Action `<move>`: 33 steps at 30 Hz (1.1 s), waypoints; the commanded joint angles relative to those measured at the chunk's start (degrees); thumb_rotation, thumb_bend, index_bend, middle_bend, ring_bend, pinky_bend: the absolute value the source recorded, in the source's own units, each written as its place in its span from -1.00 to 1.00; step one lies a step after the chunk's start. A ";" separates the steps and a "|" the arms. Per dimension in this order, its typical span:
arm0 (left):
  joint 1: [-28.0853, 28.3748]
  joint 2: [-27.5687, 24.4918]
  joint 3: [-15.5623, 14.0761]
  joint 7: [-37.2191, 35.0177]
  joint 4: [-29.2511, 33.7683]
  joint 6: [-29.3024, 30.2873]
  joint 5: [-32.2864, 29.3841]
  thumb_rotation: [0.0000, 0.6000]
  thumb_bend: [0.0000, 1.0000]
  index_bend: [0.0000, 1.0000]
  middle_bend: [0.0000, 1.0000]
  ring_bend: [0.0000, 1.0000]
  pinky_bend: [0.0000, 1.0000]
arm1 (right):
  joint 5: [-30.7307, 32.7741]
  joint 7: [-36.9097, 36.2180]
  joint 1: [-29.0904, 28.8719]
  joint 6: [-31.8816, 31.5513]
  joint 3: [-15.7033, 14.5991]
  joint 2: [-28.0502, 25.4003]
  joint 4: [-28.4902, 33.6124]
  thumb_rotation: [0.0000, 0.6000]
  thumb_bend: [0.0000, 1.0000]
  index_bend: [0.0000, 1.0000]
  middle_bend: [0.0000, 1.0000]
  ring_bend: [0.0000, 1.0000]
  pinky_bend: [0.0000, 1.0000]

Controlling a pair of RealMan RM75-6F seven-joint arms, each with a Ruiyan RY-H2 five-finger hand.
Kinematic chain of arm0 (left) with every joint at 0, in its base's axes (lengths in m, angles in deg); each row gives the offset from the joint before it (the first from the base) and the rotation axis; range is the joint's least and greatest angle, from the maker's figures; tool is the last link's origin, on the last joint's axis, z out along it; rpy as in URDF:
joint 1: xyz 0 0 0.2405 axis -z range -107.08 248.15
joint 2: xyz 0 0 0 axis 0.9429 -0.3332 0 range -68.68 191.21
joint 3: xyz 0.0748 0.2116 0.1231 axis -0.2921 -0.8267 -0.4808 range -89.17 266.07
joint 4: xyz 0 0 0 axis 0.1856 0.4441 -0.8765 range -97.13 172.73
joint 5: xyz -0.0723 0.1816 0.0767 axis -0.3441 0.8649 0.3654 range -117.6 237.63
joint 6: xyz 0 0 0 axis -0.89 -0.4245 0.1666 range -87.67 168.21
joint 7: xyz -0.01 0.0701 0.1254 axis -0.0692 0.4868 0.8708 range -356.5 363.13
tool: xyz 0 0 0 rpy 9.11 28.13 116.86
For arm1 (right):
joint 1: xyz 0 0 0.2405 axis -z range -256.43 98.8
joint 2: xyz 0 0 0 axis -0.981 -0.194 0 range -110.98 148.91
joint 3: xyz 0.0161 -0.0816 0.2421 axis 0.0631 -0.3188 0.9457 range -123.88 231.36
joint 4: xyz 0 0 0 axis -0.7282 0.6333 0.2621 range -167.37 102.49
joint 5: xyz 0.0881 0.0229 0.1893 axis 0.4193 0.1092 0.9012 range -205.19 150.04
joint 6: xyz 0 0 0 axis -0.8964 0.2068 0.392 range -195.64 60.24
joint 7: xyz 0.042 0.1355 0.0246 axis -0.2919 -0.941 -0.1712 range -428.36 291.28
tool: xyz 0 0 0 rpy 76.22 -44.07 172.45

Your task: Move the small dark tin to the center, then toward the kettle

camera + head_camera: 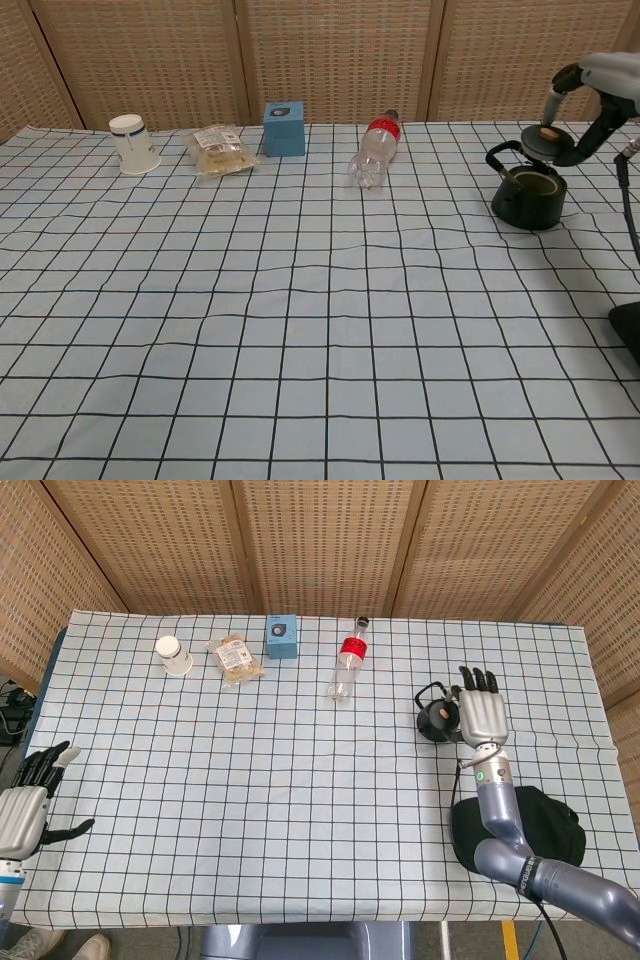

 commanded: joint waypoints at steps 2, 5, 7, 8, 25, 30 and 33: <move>-0.04 0.02 -0.08 0.01 0.02 0.16 0.23 1.00 -0.73 -1.00 -1.00 -1.00 -1.00 | -1.22 -3.46 -0.34 1.82 -0.07 3.02 -5.59 1.00 -0.16 0.00 -0.71 -1.00 -1.00; -0.05 -0.08 -0.07 -0.01 -0.11 0.01 -0.04 1.00 -0.73 -1.00 -1.00 -1.00 -1.00 | -1.57 -4.60 -0.63 2.53 -0.05 4.44 -8.61 1.00 -0.16 0.00 -0.71 -1.00 -1.00; -0.03 -0.14 -0.03 -0.05 -0.20 -0.19 -0.33 1.00 -0.73 -1.00 -1.00 -1.00 -1.00 | -1.74 -5.15 -0.81 2.84 0.03 5.20 -10.28 1.00 -0.16 0.00 -0.71 -1.00 -1.00; 0.00 -0.17 -0.01 -0.06 -0.30 -0.37 -0.57 1.00 -0.73 -1.00 -1.00 -1.00 -1.00 | -1.78 -5.59 -0.96 3.18 0.14 5.75 -11.54 1.00 -0.16 0.01 -0.71 -1.00 -1.00; 0.48 0.24 0.25 1.83 -0.18 -1.59 -2.15 1.00 -0.73 -1.00 -1.00 -1.00 -1.00 | -2.75 -9.77 -3.15 9.45 0.92 11.99 -26.41 1.00 -0.16 0.01 -0.71 -1.00 -1.00; 0.58 0.34 0.41 1.80 -0.41 -1.95 -2.79 1.00 -0.74 -1.00 -1.00 -1.00 -1.00 | -3.26 -10.35 -3.55 10.61 0.95 13.84 -29.59 1.00 -0.17 0.01 -0.72 -1.00 -1.00; 0.71 0.21 0.29 2.11 -0.45 -2.52 -3.10 1.00 -0.73 -1.00 -1.00 -1.00 -1.00 | -3.51 -10.71 -3.77 11.19 1.12 14.61 -30.90 1.00 -0.17 0.01 -0.72 -1.00 -1.00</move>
